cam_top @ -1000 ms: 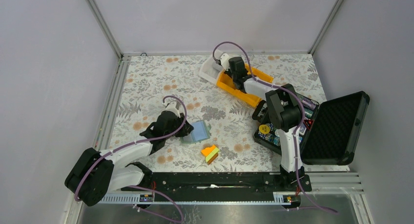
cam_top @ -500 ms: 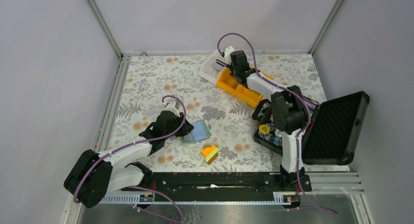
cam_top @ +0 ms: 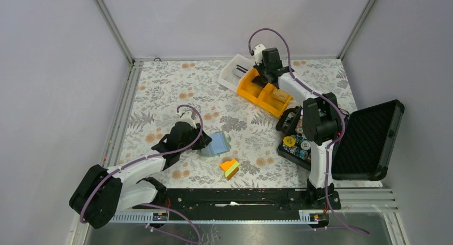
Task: Put the credit cards into the card holder
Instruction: Move the storage box to the center of the board.
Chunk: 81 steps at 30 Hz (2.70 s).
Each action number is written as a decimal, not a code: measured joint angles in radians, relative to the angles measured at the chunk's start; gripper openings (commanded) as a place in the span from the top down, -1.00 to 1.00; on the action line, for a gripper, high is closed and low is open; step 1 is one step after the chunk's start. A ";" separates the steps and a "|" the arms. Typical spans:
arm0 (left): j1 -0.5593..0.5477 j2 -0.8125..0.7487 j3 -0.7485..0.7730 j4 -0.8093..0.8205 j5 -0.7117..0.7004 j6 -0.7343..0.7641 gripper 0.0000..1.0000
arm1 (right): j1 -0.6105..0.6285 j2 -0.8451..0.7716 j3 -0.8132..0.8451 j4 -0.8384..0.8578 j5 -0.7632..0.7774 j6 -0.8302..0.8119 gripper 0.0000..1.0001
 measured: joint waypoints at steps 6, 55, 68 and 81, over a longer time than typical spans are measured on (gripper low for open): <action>0.000 0.000 0.000 0.000 0.003 -0.002 0.53 | 0.000 0.000 0.000 -0.008 -0.033 0.001 0.81; 0.002 0.024 -0.006 0.017 0.018 -0.004 0.53 | 0.000 0.166 0.064 -0.033 -0.190 -0.095 -0.13; 0.002 0.025 -0.006 0.021 0.018 -0.004 0.53 | 0.000 0.301 0.246 -0.124 -0.190 -0.159 0.13; 0.002 0.032 -0.006 0.022 0.021 -0.004 0.53 | 0.009 0.234 0.110 -0.021 -0.185 -0.178 0.56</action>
